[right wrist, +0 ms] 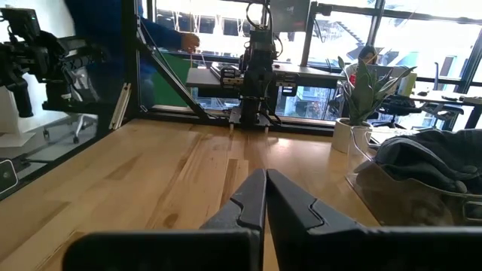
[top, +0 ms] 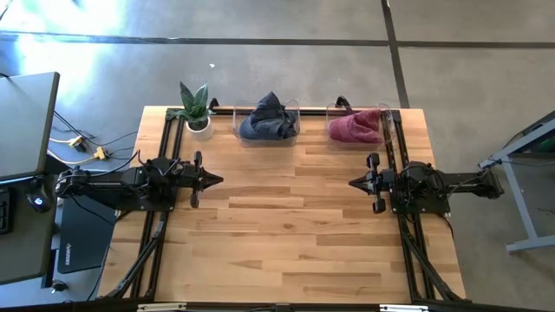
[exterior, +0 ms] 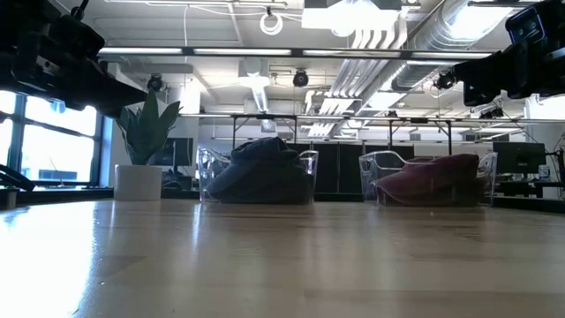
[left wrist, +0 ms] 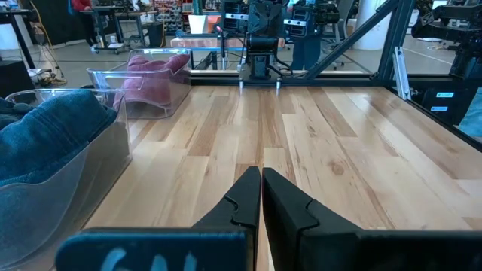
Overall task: Pick & Place hat
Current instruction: Return to Home Position
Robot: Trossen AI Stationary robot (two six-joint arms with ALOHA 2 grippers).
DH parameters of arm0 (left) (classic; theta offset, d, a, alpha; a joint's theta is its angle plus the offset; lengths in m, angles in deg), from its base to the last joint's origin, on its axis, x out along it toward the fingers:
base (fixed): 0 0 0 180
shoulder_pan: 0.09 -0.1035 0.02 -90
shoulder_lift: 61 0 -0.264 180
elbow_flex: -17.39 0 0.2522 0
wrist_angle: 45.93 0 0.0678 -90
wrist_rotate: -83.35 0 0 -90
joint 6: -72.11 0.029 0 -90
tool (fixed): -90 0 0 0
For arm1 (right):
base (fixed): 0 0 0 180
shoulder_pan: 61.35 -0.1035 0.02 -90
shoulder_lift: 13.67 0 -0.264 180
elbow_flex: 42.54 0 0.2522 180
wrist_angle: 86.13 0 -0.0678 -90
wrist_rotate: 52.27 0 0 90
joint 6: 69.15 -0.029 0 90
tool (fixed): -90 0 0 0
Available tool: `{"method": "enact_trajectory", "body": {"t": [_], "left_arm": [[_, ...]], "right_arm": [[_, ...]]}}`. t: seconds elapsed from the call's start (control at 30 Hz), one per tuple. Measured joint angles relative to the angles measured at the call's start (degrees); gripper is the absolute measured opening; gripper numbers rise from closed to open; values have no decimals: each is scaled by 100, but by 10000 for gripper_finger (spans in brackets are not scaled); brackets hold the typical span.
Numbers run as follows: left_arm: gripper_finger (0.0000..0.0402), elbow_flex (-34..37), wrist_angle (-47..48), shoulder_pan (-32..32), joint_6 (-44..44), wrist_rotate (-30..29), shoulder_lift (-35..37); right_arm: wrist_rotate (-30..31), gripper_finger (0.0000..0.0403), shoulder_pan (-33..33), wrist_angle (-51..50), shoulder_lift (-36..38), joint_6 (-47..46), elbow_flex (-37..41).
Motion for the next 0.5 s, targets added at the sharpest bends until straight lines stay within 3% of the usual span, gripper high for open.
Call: {"method": "enact_trajectory", "body": {"t": [0.5], "left_arm": [[14, 0, -1, 0, -1, 1, 1]], "right_arm": [[-1, 11, 0, 0, 0, -1, 0]]}}
